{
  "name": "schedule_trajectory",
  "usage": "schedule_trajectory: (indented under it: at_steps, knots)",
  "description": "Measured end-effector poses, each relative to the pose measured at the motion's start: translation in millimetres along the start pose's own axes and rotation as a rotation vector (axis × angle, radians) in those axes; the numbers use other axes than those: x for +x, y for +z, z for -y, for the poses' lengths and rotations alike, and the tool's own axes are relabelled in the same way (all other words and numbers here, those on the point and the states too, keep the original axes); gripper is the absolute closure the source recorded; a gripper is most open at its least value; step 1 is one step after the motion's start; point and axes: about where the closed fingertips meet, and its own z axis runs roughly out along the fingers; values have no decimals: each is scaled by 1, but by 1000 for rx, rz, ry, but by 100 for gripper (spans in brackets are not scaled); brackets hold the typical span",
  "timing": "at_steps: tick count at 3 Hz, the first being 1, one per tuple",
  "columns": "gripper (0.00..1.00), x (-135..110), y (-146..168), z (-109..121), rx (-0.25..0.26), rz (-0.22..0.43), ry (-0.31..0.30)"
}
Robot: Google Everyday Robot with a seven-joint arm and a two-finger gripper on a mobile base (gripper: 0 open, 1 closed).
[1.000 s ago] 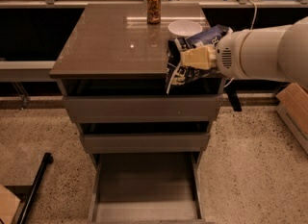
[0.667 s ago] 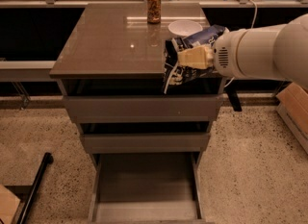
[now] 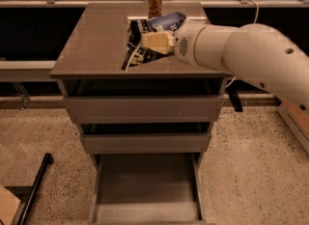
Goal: Pick blue chip bag from bottom drawer and place on counter
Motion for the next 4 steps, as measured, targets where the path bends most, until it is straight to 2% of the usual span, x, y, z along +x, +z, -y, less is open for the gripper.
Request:
schedule_trajectory:
  at_steps: [1,2,4]
  knots:
    - [100,-5,41,-7,-40,61,34]
    - [98,-2,92,-8,-55,89,51]
    - [52,12,168,0,-54,66,50]
